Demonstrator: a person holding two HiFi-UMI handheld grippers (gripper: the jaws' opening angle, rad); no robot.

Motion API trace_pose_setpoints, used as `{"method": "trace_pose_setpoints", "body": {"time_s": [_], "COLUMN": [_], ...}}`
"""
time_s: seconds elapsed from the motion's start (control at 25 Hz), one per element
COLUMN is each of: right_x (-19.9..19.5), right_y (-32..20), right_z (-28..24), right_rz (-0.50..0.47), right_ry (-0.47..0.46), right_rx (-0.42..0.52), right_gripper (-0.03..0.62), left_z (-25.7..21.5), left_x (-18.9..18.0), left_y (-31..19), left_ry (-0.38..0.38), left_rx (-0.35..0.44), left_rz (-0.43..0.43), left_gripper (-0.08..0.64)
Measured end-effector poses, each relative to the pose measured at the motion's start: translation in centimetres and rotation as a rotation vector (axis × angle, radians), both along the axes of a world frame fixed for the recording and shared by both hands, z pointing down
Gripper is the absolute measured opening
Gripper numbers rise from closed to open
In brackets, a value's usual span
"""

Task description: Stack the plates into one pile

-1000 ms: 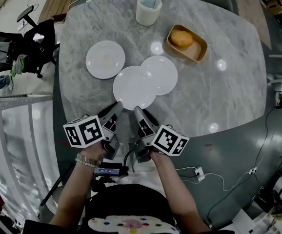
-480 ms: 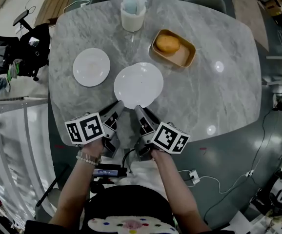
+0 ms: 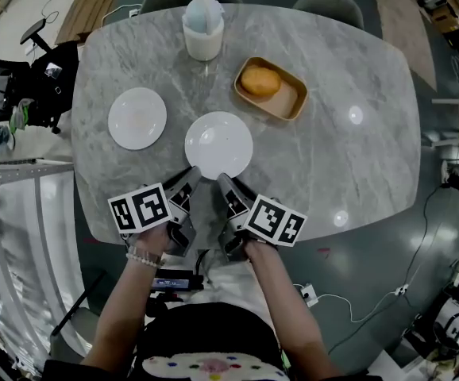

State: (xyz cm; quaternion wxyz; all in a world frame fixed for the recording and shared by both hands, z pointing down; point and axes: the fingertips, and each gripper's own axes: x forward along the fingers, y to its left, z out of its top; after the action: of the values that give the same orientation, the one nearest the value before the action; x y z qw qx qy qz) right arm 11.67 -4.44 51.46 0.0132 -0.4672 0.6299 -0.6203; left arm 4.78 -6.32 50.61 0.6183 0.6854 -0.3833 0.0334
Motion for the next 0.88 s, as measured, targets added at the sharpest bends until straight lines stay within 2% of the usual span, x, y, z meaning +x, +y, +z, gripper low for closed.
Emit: {"method": "trace_pose_setpoints", "body": {"time_s": [0.2, 0.44, 0.72, 0.88], "right_x": [0.3, -0.3, -0.5, 0.0], "right_y": [-0.3, -0.1, 1.0, 2.0], "right_z": [0.4, 0.3, -0.5, -0.4], "right_rz": [-0.034, -0.134, -0.162, -0.187], "right_ry": [0.008, 0.023, -0.013, 0.026], "right_rx": [-0.027, -0.019, -0.007, 0.005], "right_gripper": [0.106, 0.133, 0.152, 0.148], "left_z": [0.4, 0.6, 1.0, 1.6], "left_x": [0.3, 0.4, 0.2, 0.1], "left_y": [-0.3, -0.8, -0.9, -0.7], "left_ry": [0.004, 0.0, -0.023, -0.048], "left_rx": [-0.019, -0.025, -0.022, -0.039], "left_rz": [-0.026, -0.055, -0.069, -0.076], "left_gripper": [0.046, 0.041, 0.038, 0.04]}}
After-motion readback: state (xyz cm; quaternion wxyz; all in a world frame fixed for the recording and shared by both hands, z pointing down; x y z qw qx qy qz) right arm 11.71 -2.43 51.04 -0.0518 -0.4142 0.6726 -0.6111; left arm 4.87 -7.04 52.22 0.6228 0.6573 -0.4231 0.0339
